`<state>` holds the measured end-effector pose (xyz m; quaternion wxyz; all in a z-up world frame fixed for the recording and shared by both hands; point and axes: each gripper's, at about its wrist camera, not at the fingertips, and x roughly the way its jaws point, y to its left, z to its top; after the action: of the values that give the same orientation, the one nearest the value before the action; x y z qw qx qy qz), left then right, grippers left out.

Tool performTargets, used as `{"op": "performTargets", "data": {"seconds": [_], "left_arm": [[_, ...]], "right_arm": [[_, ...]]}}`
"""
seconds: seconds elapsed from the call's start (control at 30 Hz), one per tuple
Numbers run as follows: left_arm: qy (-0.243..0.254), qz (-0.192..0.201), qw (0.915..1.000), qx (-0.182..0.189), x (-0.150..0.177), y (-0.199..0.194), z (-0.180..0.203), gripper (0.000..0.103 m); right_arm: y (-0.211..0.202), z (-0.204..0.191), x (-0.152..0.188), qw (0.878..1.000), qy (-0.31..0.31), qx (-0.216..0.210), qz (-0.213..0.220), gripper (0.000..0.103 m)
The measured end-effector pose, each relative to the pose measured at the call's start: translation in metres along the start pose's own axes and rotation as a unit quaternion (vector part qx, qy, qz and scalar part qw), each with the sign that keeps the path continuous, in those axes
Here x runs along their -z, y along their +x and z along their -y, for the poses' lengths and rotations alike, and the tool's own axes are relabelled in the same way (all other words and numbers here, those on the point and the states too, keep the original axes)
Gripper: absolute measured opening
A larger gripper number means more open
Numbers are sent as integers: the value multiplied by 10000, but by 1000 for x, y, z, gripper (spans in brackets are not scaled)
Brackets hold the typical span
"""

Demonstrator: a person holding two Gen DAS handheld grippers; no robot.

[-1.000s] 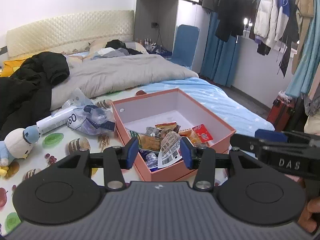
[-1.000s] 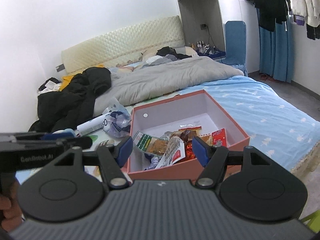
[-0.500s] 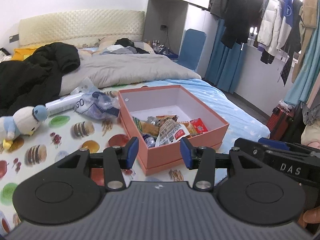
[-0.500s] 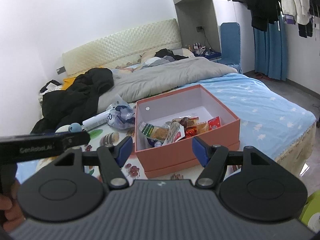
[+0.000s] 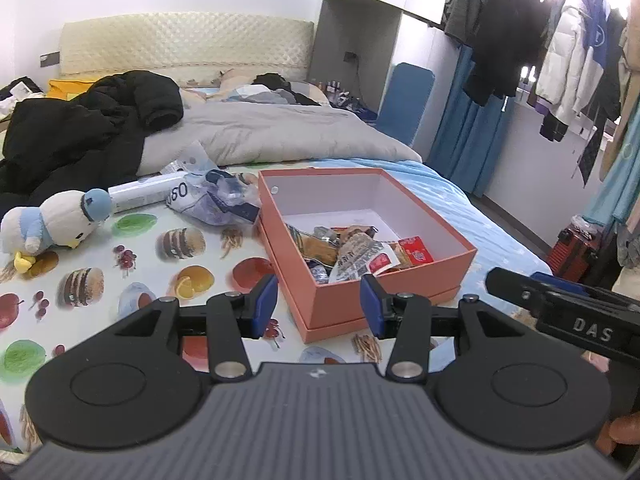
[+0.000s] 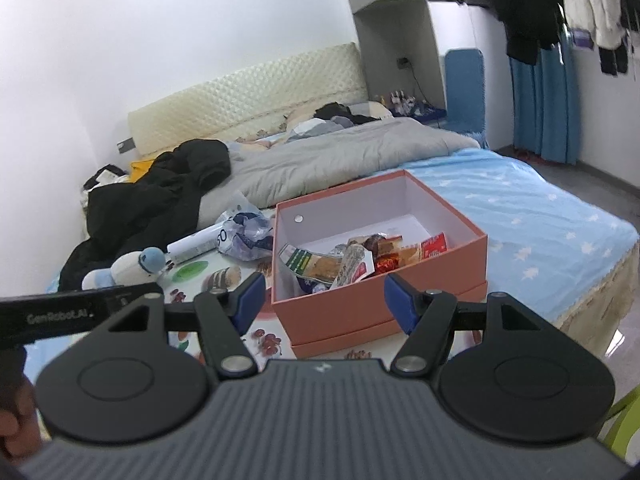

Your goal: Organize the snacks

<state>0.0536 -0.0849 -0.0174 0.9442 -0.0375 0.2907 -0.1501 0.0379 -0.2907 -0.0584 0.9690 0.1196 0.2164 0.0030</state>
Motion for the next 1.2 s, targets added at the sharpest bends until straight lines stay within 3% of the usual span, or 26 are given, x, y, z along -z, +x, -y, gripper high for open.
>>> {"op": "performTargets", "data": {"seconds": [0.4, 1.2], "left_arm": [[-33, 51, 9998, -204, -3, -4, -4, 51], [-125, -10, 9996, -255, 2, -5, -15, 58]], "right_arm": [[-2, 6, -2, 9997, -123, 233, 2, 68], [-4, 10, -2, 9999, -68, 147, 34, 68]]}}
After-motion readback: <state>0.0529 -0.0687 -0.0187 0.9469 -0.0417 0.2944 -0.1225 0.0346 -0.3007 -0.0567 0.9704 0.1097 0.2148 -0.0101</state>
